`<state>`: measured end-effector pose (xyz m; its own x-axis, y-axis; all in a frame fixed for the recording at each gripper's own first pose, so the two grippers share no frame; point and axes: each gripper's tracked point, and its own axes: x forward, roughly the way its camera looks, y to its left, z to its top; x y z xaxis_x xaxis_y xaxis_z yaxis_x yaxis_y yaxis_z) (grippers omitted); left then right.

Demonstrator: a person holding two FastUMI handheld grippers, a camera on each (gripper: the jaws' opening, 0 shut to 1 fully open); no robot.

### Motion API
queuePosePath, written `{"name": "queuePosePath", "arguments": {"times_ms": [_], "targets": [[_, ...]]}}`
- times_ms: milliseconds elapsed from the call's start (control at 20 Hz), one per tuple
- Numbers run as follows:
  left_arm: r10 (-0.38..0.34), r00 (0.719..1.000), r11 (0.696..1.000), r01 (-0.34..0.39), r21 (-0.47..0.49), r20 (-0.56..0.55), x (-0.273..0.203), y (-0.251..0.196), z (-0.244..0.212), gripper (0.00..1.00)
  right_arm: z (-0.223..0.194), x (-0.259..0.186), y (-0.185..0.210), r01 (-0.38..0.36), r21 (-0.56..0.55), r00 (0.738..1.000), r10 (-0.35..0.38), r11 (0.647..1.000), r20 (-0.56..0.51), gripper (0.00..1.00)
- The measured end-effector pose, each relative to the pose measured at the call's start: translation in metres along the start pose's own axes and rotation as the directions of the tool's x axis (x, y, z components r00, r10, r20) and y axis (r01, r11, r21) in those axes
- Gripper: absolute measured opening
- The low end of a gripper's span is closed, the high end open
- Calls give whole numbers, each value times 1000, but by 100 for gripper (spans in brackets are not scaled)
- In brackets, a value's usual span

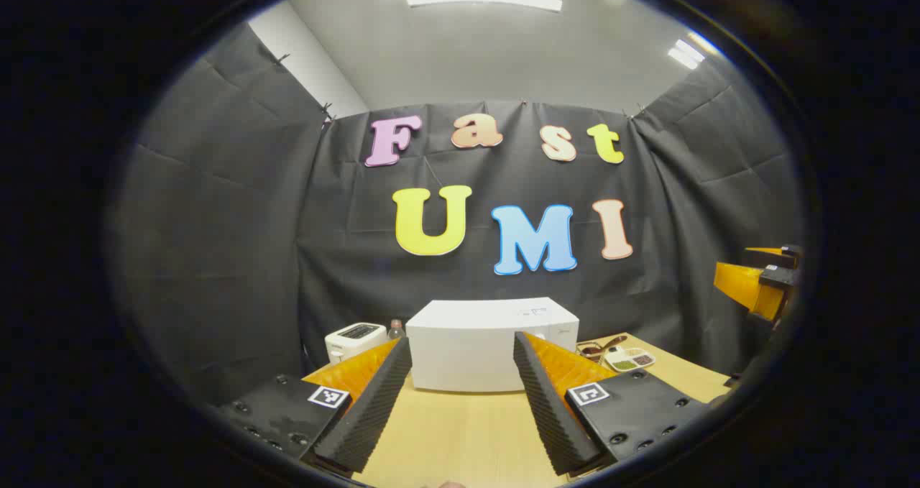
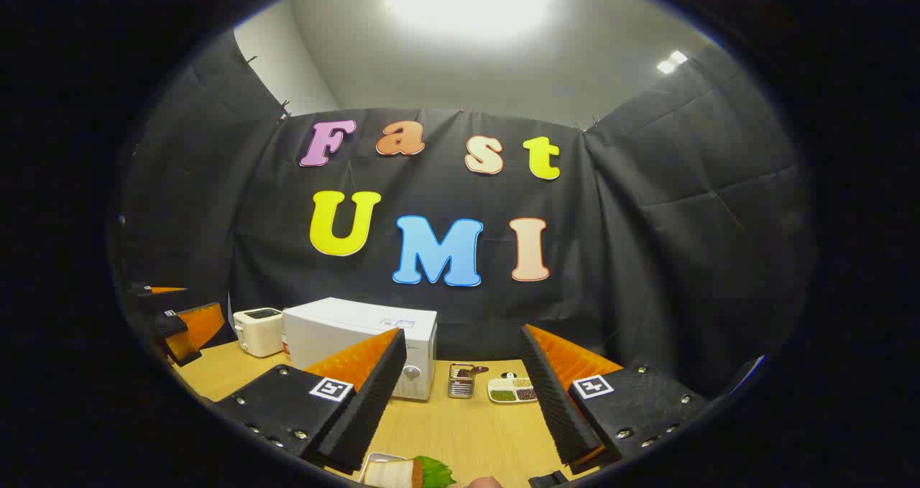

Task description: Open the microwave oven with the left hand, put the food in, and close the microwave oven.

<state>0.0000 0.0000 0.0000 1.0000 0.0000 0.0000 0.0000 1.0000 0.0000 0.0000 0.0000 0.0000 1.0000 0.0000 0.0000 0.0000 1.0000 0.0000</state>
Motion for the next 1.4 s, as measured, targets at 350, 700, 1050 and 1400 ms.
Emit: {"name": "queuePosePath", "arguments": {"times_ms": [350,700,1050,1400], "targets": [[1,1000,1000,-1,12,3,-3,-15,2,95,-3,1,-10,-10,7,1000,10,1000,-6,95],[20,1000,1000,-20,22,8,1,-38,4,93,-8,7,-29,-34,12,999,35,999,-2,95],[31,999,1000,-31,3,-11,12,-66,-6,94,-18,12,-50,-55,17,998,56,998,-8,95],[3,1000,1000,-3,1,6,72,-69,-9,95,-25,22,-52,-24,13,999,24,1000,-22,95]]}}
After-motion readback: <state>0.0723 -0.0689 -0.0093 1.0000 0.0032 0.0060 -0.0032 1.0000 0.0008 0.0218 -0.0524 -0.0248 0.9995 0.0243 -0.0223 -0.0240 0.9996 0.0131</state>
